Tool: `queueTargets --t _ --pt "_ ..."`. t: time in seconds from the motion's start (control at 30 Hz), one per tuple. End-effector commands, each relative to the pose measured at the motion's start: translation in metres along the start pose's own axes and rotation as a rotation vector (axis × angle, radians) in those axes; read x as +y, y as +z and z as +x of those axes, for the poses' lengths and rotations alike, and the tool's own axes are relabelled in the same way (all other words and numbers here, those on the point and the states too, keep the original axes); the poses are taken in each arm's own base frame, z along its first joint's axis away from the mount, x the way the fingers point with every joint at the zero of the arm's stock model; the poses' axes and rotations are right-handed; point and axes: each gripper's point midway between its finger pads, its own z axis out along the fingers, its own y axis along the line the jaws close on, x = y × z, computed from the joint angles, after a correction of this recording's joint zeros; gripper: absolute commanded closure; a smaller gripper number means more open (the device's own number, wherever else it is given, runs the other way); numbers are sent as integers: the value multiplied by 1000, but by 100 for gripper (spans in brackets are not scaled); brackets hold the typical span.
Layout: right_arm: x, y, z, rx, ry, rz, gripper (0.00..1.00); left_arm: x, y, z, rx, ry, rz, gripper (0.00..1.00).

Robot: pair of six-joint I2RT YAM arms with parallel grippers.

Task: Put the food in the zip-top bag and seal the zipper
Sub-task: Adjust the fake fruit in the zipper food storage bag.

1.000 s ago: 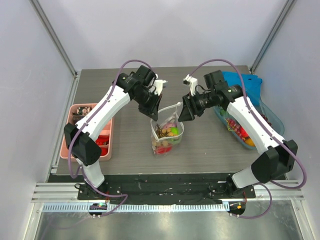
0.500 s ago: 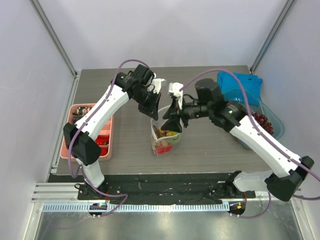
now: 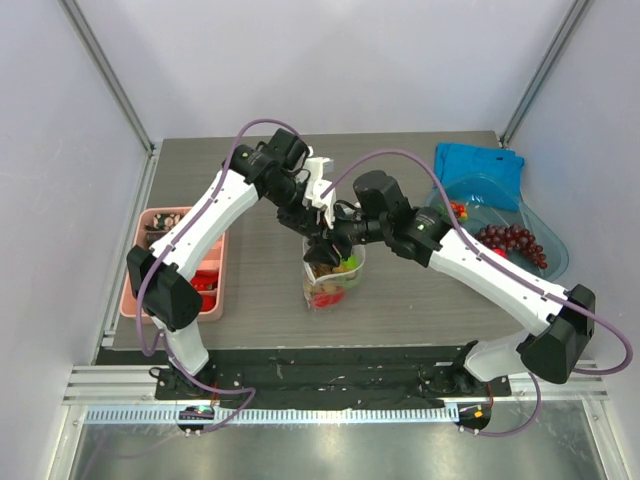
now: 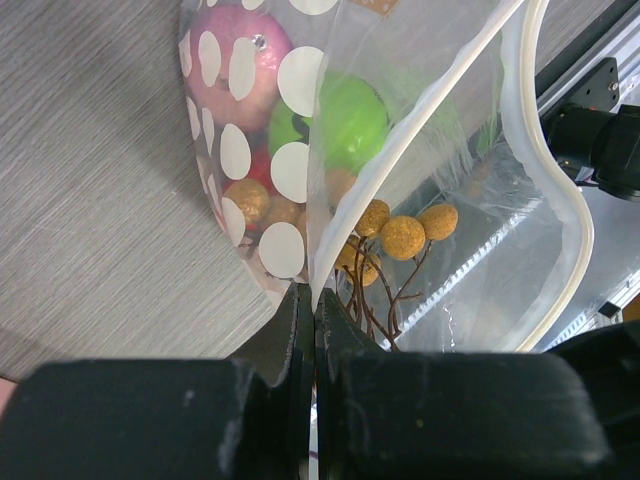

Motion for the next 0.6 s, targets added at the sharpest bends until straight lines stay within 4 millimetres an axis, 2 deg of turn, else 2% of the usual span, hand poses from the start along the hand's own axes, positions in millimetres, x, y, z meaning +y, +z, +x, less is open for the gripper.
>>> queueTargets --t 0.0,0.1,0.17,0.3,0.43,0.5,0.57 --pt "-13 11 -1 -15 -27 55 58 -10 -11 -11 -56 20 30 100" --pt "-16 10 3 -4 -17 71 64 -10 -12 -11 -62 23 31 100" --pt "-17 9 4 0 -15 85 72 -9 -10 -10 -60 22 29 100" --pt "-16 -2 -5 -16 13 112 99 -10 -11 -10 -64 24 31 100" --pt "-15 -19 -32 -90 130 120 99 -11 -11 -11 -65 20 36 100" --pt "-22 -29 -41 -125 256 117 99 -11 -11 -11 -66 20 40 100" --pt "-42 -38 -37 -131 367 156 99 -11 -12 -11 -70 19 40 100"
